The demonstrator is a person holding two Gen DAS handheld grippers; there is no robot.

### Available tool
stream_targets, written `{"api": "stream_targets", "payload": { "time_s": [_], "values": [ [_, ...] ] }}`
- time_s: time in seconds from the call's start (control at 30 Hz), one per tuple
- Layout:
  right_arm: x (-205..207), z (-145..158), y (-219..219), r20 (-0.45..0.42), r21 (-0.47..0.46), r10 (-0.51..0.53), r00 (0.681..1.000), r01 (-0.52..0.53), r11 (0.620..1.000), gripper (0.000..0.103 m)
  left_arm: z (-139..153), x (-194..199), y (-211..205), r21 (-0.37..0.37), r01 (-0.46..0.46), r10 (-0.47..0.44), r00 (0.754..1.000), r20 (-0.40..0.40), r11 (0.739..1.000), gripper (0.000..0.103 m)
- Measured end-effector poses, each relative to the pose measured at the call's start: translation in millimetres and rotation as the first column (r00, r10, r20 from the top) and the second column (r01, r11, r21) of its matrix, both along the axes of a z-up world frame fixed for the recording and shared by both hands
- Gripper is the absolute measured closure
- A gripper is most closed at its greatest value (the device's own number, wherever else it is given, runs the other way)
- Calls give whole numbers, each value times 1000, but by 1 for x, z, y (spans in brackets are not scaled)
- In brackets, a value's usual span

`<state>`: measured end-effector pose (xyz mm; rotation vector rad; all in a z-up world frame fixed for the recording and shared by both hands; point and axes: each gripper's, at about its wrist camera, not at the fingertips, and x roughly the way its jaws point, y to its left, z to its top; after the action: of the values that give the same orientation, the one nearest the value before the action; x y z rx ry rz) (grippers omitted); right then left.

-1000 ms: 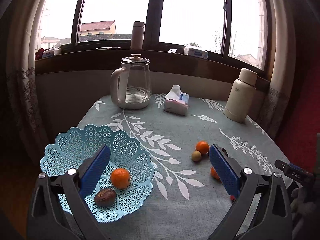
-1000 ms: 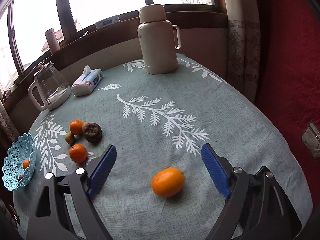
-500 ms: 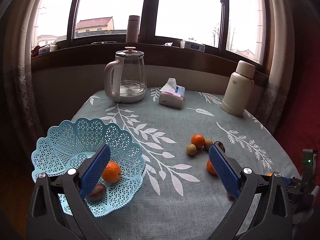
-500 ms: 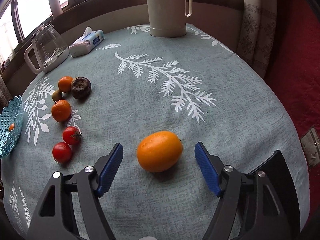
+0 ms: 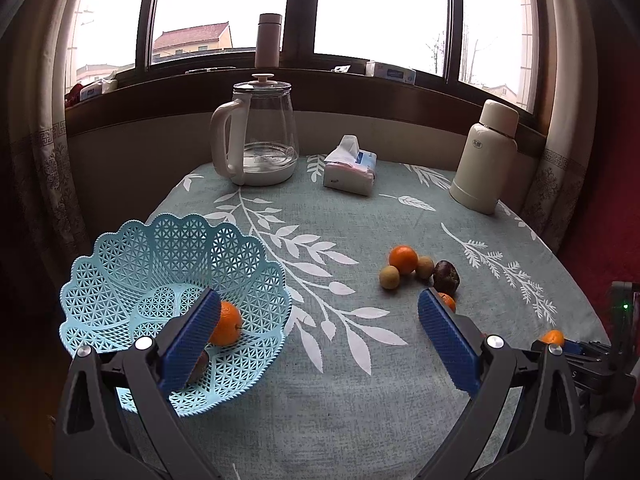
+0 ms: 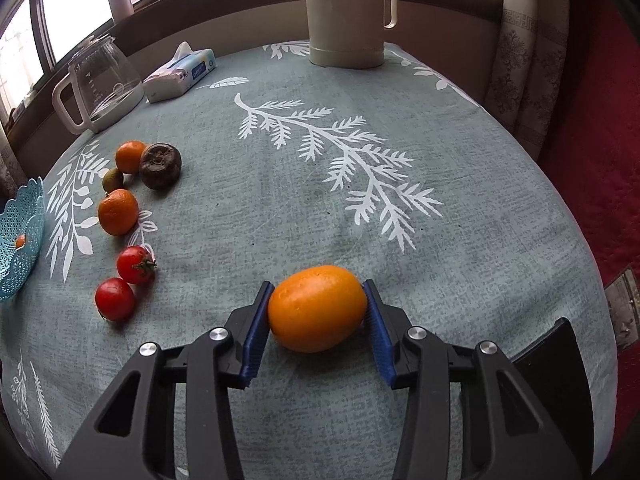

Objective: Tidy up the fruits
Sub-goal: 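Grasp the oval orange fruit with the right tool while the left tool grasps a round orange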

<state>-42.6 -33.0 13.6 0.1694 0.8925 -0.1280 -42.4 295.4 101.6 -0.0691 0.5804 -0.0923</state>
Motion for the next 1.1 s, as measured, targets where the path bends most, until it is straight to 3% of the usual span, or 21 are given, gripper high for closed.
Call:
{"api": "stream_targets", "payload": {
  "time_s": [0.5, 1.1],
  "values": [
    [18, 23, -10, 116, 106, 24, 993, -36, 994, 58, -14, 23, -58, 52, 84, -81, 994, -67, 995, 3],
    [28, 6, -16, 120, 135, 43, 992, -59, 989, 58, -60, 89, -117, 23, 155, -146, 964, -222, 988, 3]
  ]
}}
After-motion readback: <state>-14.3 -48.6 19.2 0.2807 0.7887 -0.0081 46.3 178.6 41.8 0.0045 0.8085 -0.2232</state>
